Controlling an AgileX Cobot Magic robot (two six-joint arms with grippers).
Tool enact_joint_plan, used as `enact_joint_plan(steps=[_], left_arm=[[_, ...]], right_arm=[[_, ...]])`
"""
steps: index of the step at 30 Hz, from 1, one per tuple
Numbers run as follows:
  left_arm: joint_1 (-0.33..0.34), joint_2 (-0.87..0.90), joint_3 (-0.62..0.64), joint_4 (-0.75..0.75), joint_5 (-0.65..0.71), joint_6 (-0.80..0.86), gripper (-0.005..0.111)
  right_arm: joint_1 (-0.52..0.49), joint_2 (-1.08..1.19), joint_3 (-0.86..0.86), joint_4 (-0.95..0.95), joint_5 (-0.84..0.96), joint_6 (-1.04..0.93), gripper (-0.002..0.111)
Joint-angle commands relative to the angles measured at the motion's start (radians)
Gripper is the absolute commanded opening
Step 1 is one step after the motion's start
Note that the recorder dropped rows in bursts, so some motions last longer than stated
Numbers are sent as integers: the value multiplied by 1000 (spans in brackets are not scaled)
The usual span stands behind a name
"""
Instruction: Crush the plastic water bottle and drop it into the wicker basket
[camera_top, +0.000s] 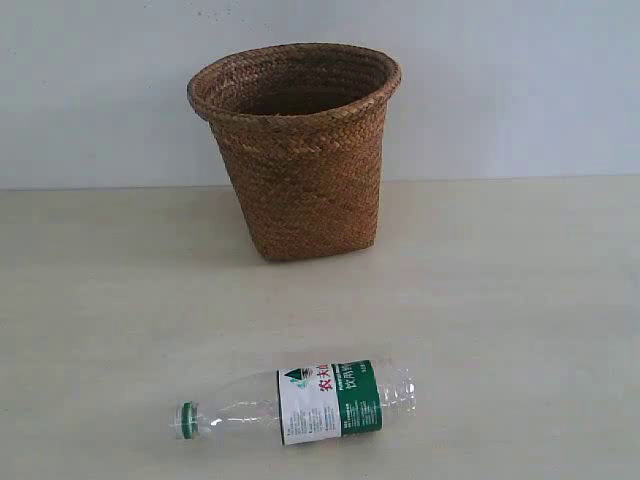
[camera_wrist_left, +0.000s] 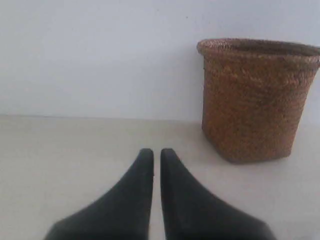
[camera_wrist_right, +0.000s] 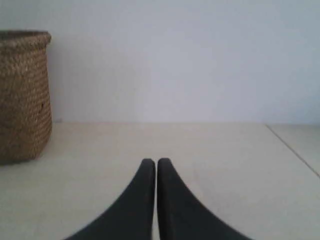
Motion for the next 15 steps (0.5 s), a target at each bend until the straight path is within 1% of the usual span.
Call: enact_joint_plan(steps=[1,2,3,4,5,6,9,13,14,15], left_arm=[[3,-3,4,-16,-148,-125,4],[3,-3,4,-16,-191,-163,4],[3,-3,4,-16,-271,-200,4],[3,-3,4,-16,-316,-221,4],[3,-3,4,-16,-397,-269,4],[3,-3,4,-9,-422,-281,4],[3,5,-61,-4,-431,-281,4],[3,154,-217,5,-431,-272,4],[3,231,-267,25,-421,-273,4],[3,264,-288,33,-422,-273,4]], right_arm=[[-2,-5,-1,1,-145,55,0],[-2,-5,-1,14,-175,94,0],[-2,-5,-1,16,-240,153,0],[-2,-5,-1,16,-268,175,0],[-2,-5,-1,16,-301,193,0],[-2,-5,-28,16,-296,193,0],[-2,23,-127,16,-281,193,0],[-2,182,-285,14,-281,163,0],[-2,253,-335,7,-281,163,0],[-2,282,-355,1,-281,163,0]])
